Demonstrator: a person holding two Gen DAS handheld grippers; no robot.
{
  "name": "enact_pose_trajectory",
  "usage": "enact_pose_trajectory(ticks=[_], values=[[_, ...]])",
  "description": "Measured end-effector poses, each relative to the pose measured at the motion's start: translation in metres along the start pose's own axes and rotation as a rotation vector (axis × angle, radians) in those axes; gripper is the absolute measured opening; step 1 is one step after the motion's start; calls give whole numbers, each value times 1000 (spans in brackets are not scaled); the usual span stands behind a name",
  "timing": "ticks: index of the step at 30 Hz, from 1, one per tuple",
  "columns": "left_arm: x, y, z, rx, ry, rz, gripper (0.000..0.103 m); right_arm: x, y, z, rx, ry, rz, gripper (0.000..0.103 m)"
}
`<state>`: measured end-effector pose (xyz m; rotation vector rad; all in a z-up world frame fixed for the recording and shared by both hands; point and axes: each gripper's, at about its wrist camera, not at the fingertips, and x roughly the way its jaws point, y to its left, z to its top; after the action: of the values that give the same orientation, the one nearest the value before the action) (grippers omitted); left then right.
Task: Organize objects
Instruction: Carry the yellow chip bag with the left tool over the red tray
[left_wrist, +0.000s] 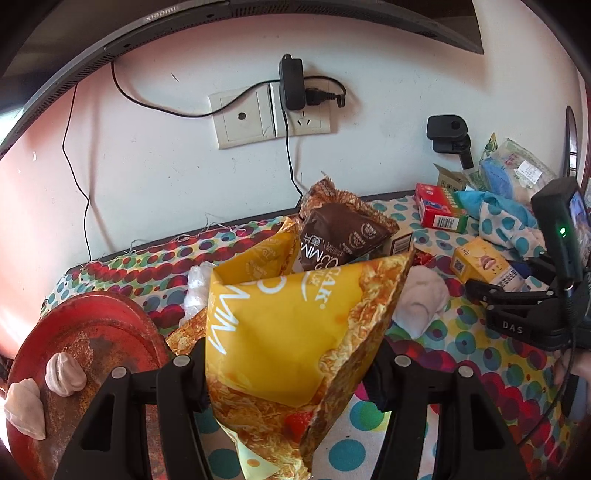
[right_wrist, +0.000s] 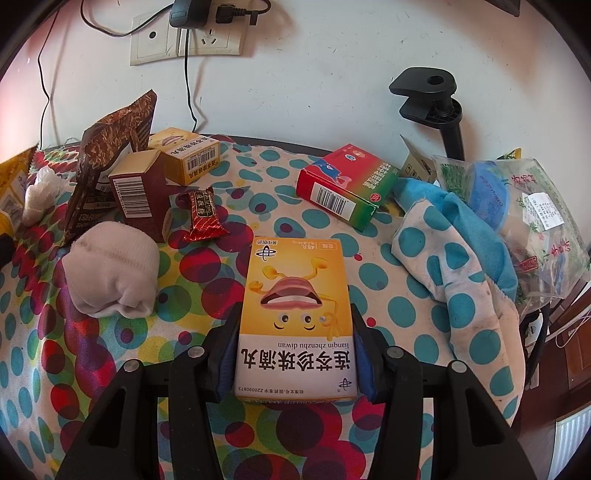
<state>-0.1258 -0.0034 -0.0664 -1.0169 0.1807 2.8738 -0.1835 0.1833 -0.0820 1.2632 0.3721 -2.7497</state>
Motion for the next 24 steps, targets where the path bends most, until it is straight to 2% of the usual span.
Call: enact_pose_trajectory(ticks=[4, 10, 16, 19, 24], values=[[-9, 9, 4, -37, 13, -38, 62, -1, 3, -1, -1, 0, -2, 49], [-29, 24, 7, -28, -1, -3, 62, -4, 11, -4, 1, 0, 0, 49], [-46, 50, 9, -24, -4, 64, 62, -3, 11, -4, 1, 0, -2, 49], [-52, 71, 7, -20, -6, 125, 62, -3, 13, -5, 2, 1, -2, 49], [-55, 122, 2, -88, 26, 215, 62, 2, -3, -4, 4, 1, -2, 49]])
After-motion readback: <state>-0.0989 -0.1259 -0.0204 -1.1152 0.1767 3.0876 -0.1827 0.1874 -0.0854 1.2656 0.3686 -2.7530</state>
